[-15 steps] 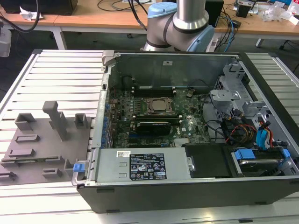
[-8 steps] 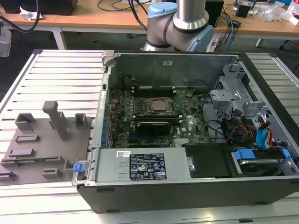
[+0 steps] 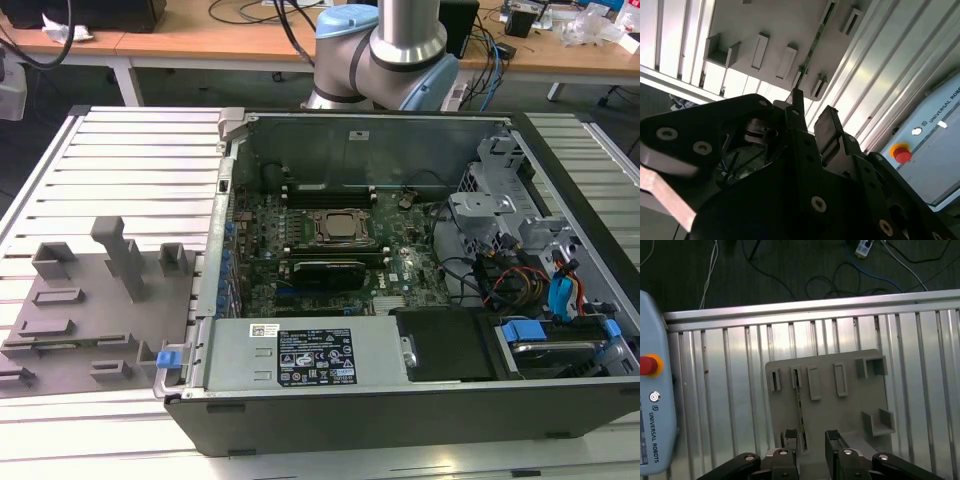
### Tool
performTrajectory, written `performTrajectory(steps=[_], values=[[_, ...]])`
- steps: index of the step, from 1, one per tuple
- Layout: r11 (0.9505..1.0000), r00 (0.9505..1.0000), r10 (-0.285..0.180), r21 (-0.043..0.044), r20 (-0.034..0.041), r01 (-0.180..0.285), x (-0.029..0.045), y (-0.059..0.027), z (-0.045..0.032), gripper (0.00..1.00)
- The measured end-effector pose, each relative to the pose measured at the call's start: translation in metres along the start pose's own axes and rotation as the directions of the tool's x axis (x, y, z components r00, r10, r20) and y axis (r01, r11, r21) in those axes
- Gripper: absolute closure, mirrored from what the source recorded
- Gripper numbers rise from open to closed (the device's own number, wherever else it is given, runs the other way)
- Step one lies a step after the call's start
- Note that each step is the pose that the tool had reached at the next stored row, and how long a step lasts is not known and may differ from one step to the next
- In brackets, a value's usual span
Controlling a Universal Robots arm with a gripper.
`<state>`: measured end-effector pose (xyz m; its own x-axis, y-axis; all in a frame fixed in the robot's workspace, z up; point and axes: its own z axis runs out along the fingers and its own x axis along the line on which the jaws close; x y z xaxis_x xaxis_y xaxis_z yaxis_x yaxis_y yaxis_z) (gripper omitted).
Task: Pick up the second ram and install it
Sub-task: 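Pick up the second ram and move it above second insertion slot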
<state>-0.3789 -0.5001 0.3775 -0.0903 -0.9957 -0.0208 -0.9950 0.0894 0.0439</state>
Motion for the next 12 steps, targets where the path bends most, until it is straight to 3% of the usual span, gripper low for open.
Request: performTrajectory(steps=[12], values=[[1.0000,1.0000,0.000,0.0000,-0.0001,0.000,0.0003,-0.0005,0.0113,0.64]])
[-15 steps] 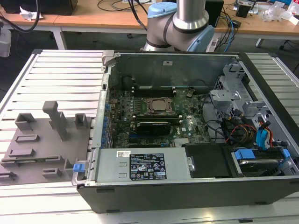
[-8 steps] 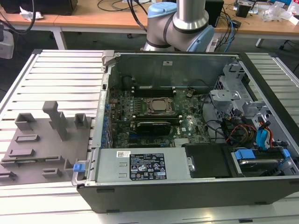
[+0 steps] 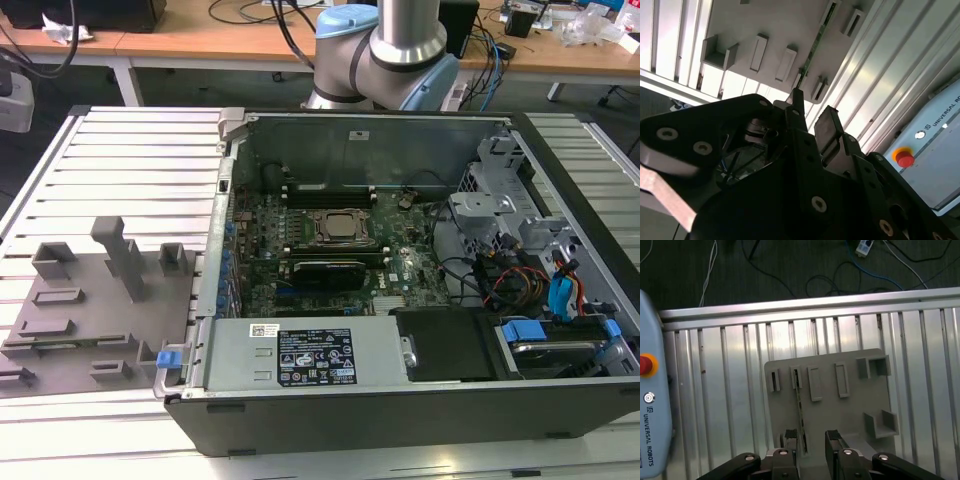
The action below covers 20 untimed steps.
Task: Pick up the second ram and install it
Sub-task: 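Pick up the second ram and move it above second insertion slot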
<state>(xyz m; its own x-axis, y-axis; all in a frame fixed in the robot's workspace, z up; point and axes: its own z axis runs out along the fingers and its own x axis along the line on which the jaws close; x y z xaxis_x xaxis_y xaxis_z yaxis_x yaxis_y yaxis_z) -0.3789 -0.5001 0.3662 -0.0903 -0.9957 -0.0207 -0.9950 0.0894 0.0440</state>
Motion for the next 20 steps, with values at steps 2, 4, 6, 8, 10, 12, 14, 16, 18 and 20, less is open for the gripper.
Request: performTrajectory(steps=[2,4,6,8,10,12,14,16,18,20], values=[[1.0000,1.0000,0.000,0.0000,0.0000,0.000,0.0000,-0.0001,0.0015,0.64],[1.0000,1.0000,0.000,0.0000,0.0000,0.000,0.0001,-0.0002,0.0031,0.64],[1.0000,1.0000,0.000,0.0000,0.0000,0.000,0.0001,-0.0002,0.0045,0.64],[1.0000,1.0000,0.000,0.0000,0.0000,0.000,0.0001,-0.0003,0.0064,0.64],[1.0000,1.0000,0.000,-0.0001,0.0000,0.000,0.0002,-0.0003,0.0077,0.64],[1.0000,1.0000,0.000,0.0000,0.0000,0.000,0.0002,-0.0004,0.0097,0.64],[1.0000,1.0000,0.000,-0.0001,0.0000,0.000,0.0002,-0.0005,0.0110,0.64],[1.0000,1.0000,0.000,0.0000,0.0000,0.000,0.0003,-0.0005,0.0123,0.64],[1.0000,1.0000,0.000,0.0000,0.0000,0.000,0.0003,-0.0007,0.0151,0.64],[1.0000,1.0000,0.000,0.0000,-0.0001,0.000,0.0004,-0.0008,0.0177,0.64]])
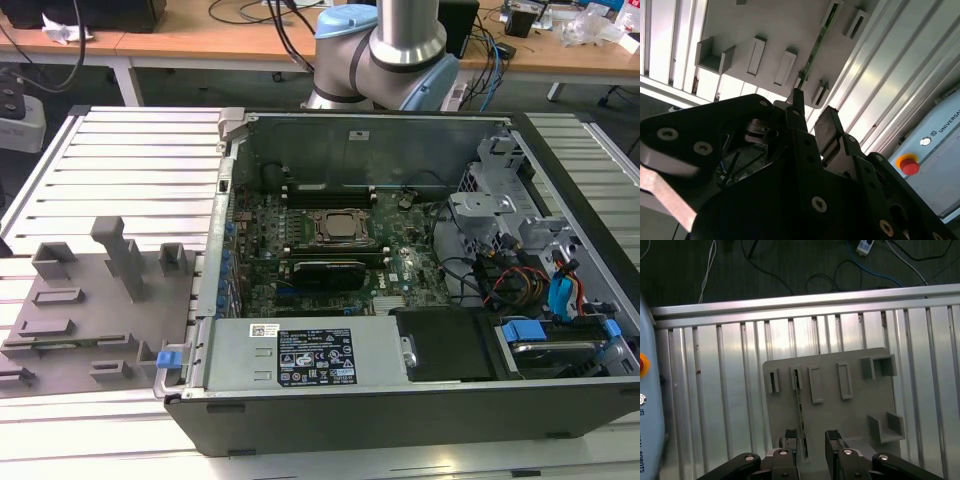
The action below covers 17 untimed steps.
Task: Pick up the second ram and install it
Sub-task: 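Pick up the second ram and move it above second insertion slot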
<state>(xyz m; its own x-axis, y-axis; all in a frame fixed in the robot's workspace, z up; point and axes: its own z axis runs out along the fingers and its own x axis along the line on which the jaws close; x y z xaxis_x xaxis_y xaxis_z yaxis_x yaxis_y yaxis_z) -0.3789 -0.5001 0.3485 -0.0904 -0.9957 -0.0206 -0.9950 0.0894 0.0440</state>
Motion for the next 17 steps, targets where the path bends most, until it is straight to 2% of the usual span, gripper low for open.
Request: performTrajectory(steps=[17], values=[[1.0000,1.0000,0.000,0.0000,0.0000,0.000,0.0003,-0.0006,0.0133,0.64]])
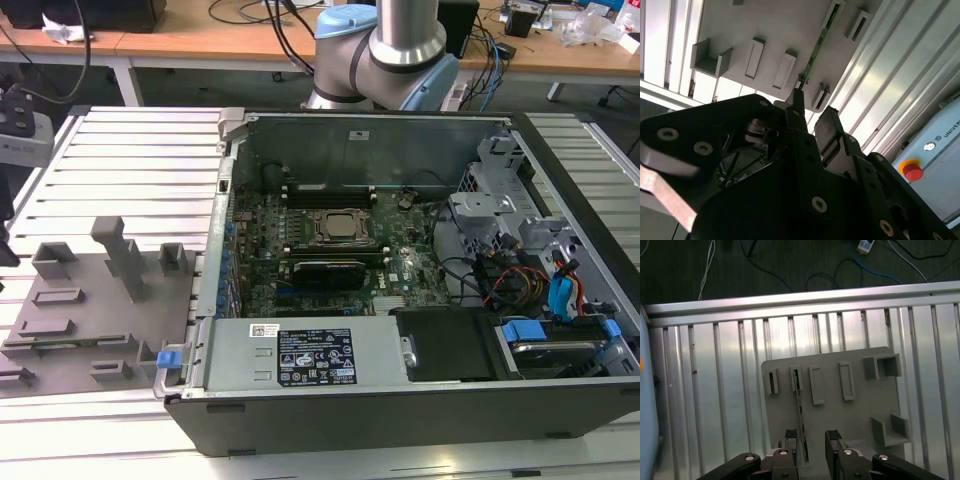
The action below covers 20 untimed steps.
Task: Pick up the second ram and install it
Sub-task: 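Pick up the second ram and move it above second insertion slot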
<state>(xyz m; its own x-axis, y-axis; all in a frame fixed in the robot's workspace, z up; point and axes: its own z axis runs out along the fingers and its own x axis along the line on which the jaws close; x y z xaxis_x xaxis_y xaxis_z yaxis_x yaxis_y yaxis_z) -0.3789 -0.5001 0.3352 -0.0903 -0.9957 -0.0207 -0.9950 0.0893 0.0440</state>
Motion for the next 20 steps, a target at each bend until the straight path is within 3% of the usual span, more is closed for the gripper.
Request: performTrajectory(steps=[20], values=[[1.0000,1.0000,0.000,0.0000,0.0000,0.000,0.0005,-0.0010,0.0232,0.64]])
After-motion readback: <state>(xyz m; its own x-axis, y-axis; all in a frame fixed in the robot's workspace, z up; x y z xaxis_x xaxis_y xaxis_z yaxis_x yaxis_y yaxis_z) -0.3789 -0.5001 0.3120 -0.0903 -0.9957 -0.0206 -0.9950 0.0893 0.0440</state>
